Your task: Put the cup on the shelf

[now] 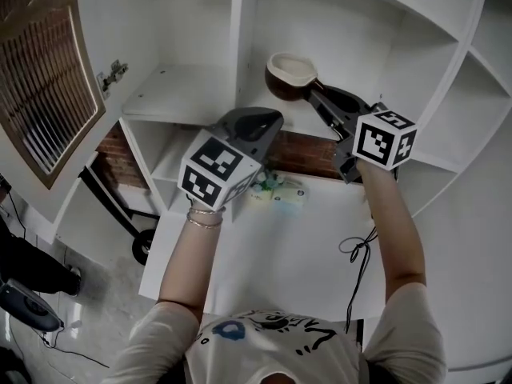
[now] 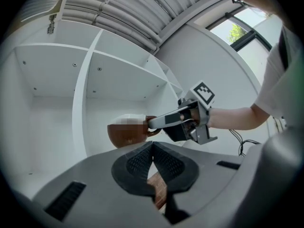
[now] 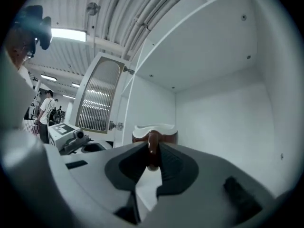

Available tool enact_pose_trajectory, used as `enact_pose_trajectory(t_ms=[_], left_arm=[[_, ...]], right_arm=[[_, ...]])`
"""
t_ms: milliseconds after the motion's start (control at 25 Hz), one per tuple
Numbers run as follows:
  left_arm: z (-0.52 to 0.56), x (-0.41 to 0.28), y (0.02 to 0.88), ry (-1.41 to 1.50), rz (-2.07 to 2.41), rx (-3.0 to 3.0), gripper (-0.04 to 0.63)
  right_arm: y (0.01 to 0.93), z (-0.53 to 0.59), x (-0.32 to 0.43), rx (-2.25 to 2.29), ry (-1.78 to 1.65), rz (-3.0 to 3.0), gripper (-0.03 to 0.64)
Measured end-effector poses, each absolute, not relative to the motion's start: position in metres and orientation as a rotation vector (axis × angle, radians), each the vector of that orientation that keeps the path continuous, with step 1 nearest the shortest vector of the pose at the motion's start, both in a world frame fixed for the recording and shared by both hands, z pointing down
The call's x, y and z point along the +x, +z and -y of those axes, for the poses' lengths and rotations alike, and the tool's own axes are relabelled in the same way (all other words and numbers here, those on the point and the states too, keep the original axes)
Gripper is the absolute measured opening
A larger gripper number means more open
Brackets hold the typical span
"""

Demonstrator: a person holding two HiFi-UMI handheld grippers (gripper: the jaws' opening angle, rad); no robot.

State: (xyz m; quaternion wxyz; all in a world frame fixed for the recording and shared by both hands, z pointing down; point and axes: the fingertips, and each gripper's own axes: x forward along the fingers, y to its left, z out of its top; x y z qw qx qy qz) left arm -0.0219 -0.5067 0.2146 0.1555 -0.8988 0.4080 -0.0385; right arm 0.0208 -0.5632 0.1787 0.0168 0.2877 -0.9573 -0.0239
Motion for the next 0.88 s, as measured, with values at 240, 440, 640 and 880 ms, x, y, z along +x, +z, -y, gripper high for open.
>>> enact_pose_trajectory(t_ms=[240,440,640,880], left_arm=[[0.503,-0.026,0.217,-0.116,-1.154,-2.588,0.015],[0.503,-0.027,0.220,-0.130,-1.155,-2.595,0.015],[0.503,-0.029,0.222,-0.132,-1.154,-2.587,0.015],[0.506,-0.031,0.225,-0.147,-1.166,-2.591,0.015]], right_arm=[[0.181,0.601,0.008,0.869,0.040,2.897,0.061],[0.180,0.634,-0.002,0.911,-0.009,2.796,0.061],[0.185,0.654,-0.010,0.910,-0.011,2.727,0.061],[0.197,0.666,-0.025,0.889,0.008,2.690,0.061]])
